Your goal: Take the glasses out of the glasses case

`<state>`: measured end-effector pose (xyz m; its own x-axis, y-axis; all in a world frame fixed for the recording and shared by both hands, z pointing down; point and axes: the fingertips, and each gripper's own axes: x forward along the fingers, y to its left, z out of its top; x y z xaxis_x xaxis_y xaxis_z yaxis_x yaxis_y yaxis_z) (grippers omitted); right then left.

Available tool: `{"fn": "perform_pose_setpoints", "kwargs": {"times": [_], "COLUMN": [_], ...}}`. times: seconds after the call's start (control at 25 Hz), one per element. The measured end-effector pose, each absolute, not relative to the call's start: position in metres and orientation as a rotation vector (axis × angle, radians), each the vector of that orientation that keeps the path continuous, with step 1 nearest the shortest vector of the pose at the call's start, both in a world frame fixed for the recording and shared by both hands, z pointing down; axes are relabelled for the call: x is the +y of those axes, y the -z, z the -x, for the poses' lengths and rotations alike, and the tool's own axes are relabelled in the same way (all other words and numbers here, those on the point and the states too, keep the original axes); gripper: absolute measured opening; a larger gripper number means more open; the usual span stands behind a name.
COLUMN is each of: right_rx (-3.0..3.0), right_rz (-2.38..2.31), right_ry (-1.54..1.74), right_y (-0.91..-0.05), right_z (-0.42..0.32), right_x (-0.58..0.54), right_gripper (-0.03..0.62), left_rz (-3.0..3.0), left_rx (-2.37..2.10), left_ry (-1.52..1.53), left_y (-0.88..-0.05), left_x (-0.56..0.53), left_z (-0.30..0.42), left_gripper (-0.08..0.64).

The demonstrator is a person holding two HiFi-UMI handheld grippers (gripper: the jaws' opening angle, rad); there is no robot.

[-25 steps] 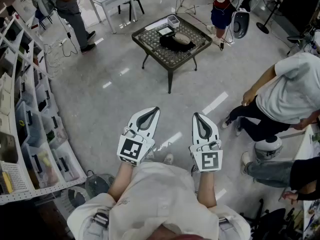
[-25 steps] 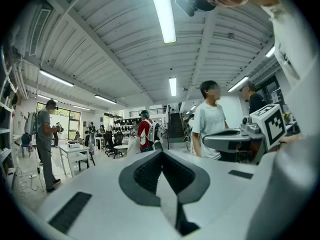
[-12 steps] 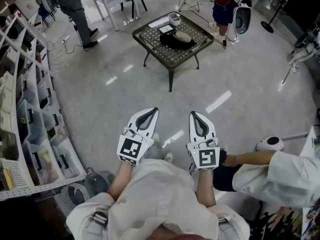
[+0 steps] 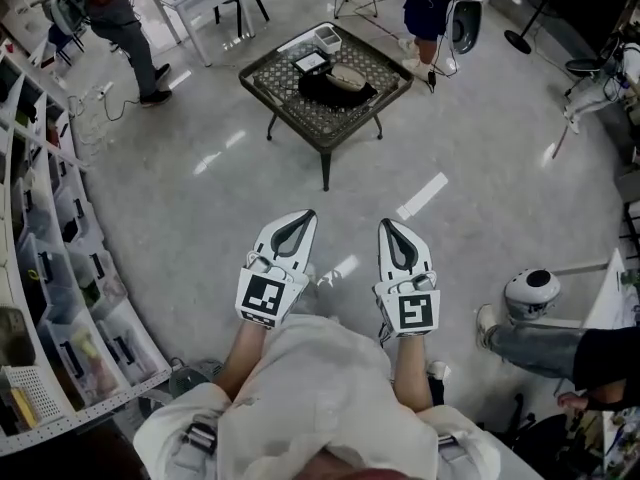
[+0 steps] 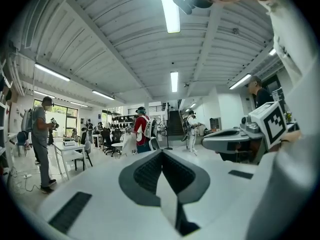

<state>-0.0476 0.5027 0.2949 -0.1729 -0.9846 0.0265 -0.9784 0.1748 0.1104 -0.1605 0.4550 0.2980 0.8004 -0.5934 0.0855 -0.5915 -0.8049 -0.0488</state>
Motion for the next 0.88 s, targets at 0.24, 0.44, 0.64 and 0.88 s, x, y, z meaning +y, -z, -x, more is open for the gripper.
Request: {"fn": "perform_pose_setpoints", "kwargs": {"times": [0.24, 0.44, 0.64, 0.88], "right_rx": [-2.287, -2.247, -2.226, -2.206], "right_rz": [-1.979, -2.001, -2.012, -2.023], "right_ry": [0.098, 0.089, 0.111, 0.081], "right_y": [-0.296, -0.299, -0.301, -0.312], "right_z": [0.043, 0.042, 0.047, 0.053], "right_x": [0.435, 0.384, 0.341, 0.307], "right_gripper": [0.006, 0.006, 0.006, 0.006], "left_rz": [2.973, 2.975, 2.977, 3.002], "left_rx": [0.944, 0.911, 0.885, 0.869], "left_ry": [0.139, 0.133, 0.103, 0.102], "left_y": [-0.297, -0.298, -0.299, -0.309], "left_x": [0.384, 0.329, 0.286, 0.249], "left_z": [0.159, 0.160, 0.161, 0.162], "left_gripper": [0.012, 0.012, 0.012, 0.012]}}
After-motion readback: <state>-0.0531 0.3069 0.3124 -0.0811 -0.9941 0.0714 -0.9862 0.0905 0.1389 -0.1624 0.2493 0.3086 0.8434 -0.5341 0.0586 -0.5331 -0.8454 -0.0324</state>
